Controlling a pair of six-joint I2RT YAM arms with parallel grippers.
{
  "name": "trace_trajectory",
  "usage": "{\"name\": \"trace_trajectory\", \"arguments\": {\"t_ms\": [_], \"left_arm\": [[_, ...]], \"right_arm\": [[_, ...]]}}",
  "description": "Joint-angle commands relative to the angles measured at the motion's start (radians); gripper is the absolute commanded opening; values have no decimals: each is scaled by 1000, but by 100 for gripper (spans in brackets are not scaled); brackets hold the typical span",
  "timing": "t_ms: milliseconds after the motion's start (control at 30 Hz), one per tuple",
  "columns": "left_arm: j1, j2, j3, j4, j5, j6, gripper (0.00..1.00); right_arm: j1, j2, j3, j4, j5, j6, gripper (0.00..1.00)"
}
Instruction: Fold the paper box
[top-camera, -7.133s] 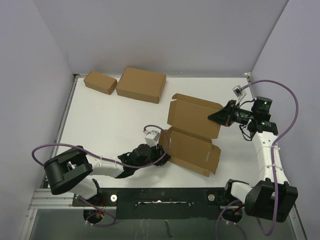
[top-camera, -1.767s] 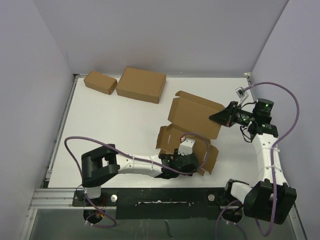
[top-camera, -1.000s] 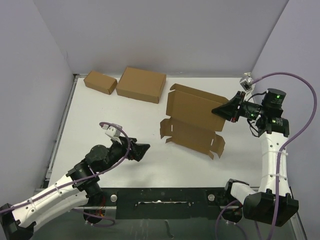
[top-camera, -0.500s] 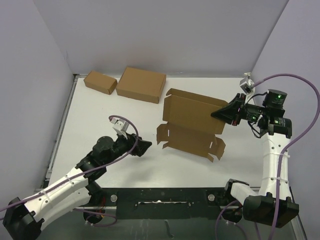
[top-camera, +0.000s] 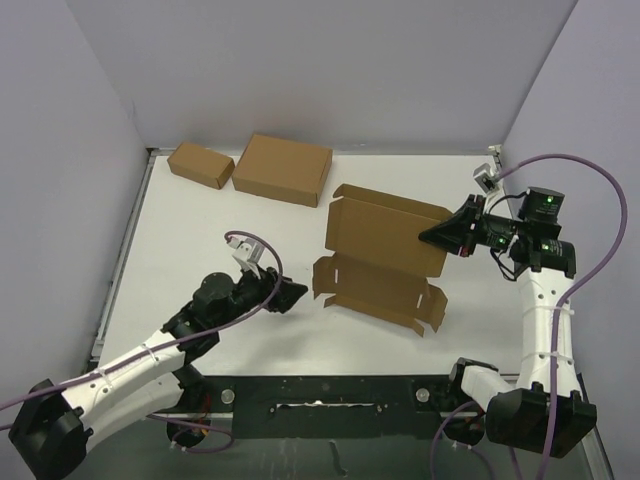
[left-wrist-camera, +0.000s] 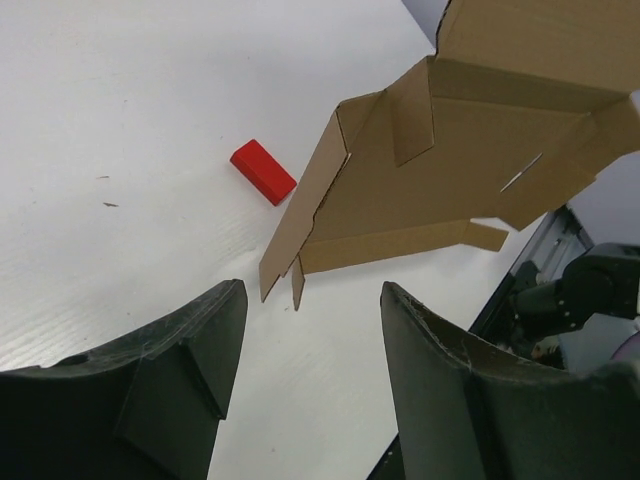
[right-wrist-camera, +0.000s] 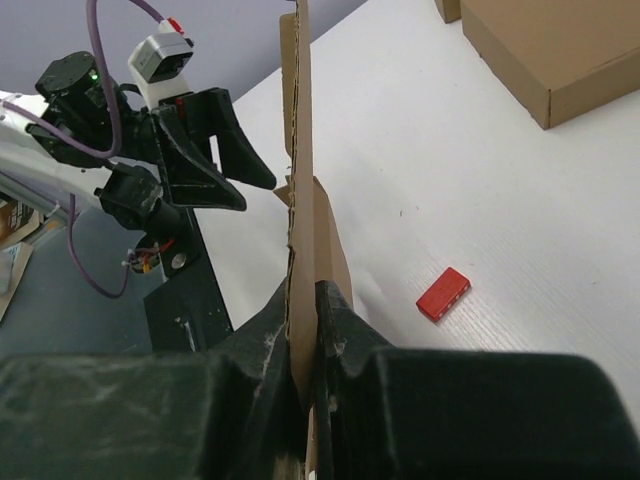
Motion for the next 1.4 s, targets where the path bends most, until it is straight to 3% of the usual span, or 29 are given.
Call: {"name": "trace_trajectory", "arguments": {"t_ms": [0, 200, 367, 500, 733, 933, 1133, 1367], "left_arm": [[3, -109, 81, -83, -49, -173, 54], [-66, -50, 123, -40, -40, -529, 54], [-283, 125, 229, 62, -265, -607, 58], [-338, 281, 359, 44, -315, -730, 65], [-376, 355, 438, 47, -443, -772, 73], [-378, 353, 556, -281, -553, -878, 76], [-362, 367, 586, -315, -625, -868, 74], [-325, 400, 615, -312, -633, -859, 70]], "right_arm": [[3, -14, -3, 86, 32, 91, 0], [-5, -9, -55, 251, 26, 324, 0], [-6, -15, -87, 328, 35, 513, 0], [-8, -15, -145, 437, 31, 712, 0], [-8, -23, -221, 559, 17, 922, 0], [-9, -31, -268, 668, 10, 1039, 0], [-9, -36, -342, 865, 3, 1232, 0], [-1, -34, -356, 876, 0, 1268, 0]]}}
